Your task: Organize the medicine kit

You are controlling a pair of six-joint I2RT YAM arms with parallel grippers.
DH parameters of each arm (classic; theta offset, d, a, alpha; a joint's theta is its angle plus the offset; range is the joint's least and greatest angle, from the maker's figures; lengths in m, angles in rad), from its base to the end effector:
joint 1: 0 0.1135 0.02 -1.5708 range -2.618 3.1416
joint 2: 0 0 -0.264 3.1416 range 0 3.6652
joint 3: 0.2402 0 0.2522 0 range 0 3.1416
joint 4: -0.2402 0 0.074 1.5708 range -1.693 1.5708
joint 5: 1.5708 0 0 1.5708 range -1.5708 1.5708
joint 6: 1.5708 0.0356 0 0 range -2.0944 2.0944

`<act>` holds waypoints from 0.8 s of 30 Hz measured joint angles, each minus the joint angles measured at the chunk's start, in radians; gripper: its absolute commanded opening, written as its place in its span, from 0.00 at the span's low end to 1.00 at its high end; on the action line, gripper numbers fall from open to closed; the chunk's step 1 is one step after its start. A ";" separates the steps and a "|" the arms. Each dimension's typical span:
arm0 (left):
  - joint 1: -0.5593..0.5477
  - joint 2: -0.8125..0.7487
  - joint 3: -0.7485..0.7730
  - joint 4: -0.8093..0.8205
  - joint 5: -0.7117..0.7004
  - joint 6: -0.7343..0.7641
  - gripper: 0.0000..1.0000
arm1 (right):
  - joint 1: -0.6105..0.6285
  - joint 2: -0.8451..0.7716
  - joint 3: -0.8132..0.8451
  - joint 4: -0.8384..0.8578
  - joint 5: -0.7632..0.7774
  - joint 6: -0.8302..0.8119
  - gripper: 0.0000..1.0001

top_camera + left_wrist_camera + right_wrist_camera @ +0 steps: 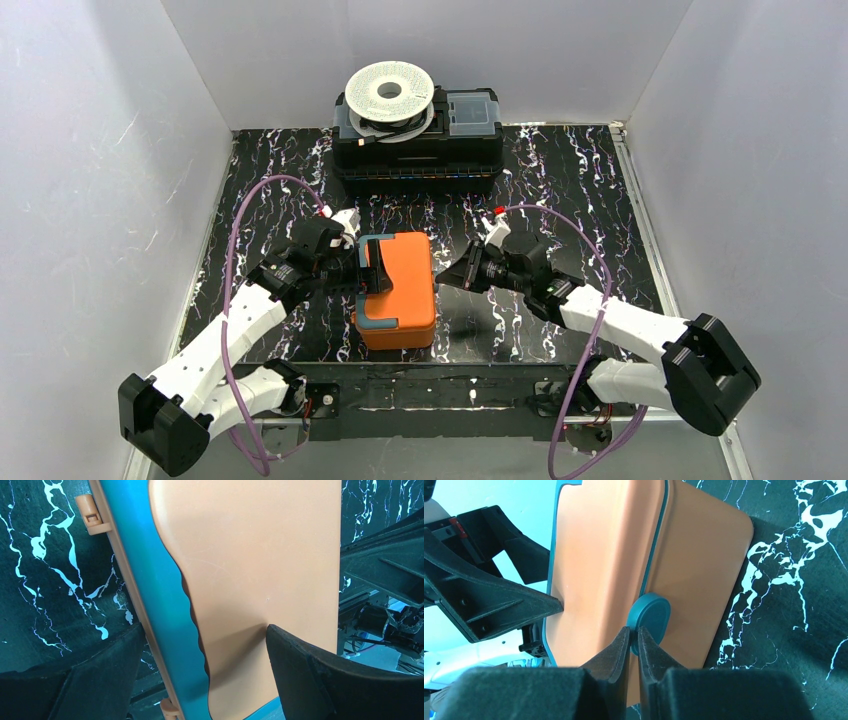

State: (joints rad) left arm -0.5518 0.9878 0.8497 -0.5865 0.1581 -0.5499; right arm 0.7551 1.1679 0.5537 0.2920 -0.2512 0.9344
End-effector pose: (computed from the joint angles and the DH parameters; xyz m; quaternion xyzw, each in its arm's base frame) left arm 0.1736 -0.1134 0.2872 0.0333 0.9089 -0.2756 0.3111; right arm 0.1790 0.1806 0.2299 -0.0009 0.8083 0.5012 0.3090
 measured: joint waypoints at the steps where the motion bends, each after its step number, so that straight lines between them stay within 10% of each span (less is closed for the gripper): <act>1: 0.000 0.000 0.000 0.000 0.000 0.000 0.87 | -0.003 0.004 -0.002 0.008 -0.005 0.005 0.12; 24: 0.014 0.013 -0.003 -0.001 0.016 -0.001 0.86 | -0.036 0.082 -0.016 0.163 -0.040 0.055 0.06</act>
State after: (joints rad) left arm -0.5381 1.0012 0.8467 -0.5873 0.1741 -0.5510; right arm 0.7189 1.2503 0.5381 0.4549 -0.2916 0.9897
